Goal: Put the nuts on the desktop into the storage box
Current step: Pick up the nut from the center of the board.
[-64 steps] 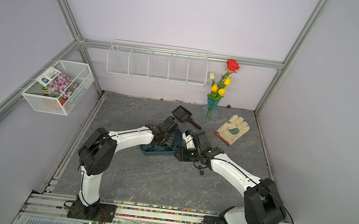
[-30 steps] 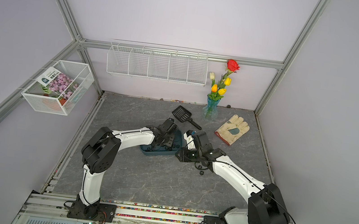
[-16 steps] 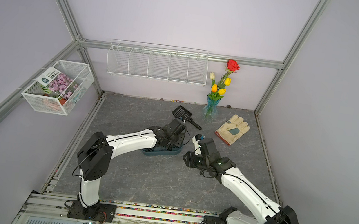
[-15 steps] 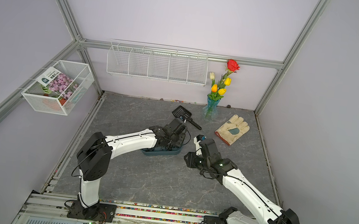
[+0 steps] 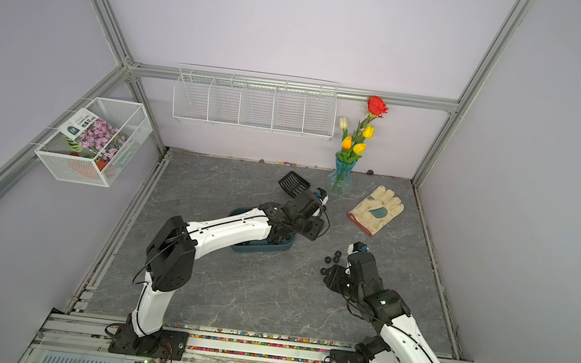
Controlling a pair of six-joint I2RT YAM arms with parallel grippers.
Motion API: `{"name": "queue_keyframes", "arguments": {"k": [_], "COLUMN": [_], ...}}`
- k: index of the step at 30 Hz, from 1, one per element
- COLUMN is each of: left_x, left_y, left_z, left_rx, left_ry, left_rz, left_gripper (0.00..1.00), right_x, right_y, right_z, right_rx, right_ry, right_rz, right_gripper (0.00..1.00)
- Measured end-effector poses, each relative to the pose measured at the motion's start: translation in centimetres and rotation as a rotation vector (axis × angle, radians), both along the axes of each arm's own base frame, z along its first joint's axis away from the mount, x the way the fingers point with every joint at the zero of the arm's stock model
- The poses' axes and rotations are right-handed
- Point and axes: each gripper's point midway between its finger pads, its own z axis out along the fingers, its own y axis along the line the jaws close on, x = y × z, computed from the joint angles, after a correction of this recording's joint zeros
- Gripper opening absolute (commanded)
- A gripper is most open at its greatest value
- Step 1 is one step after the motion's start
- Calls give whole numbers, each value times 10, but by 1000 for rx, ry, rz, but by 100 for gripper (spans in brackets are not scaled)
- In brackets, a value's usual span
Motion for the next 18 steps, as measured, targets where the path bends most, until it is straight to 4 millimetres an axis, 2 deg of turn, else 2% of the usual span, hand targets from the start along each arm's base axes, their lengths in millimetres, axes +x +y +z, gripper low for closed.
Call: {"name": "queue_keyframes", "arguments": {"k": [5,11,18], "left_x": [-21,-29,-34], "left_y": [-25,-47,-57], "left_z": [-32,-50,-68], "left_rx": [49,63,64], "left_ry": [56,86,125], "left_rz": [-79,-126,-159], "left_gripper": [49,49,49], "right_x": [-2,0,-1], "right_y": [-8,-13,-22], "right_z": [-7,-9,-18], "right_rx": [2,4,1], "right_ry": [29,44,66], "right_rz": [-43,-77,-111], "right_gripper": [47,48,48]}}
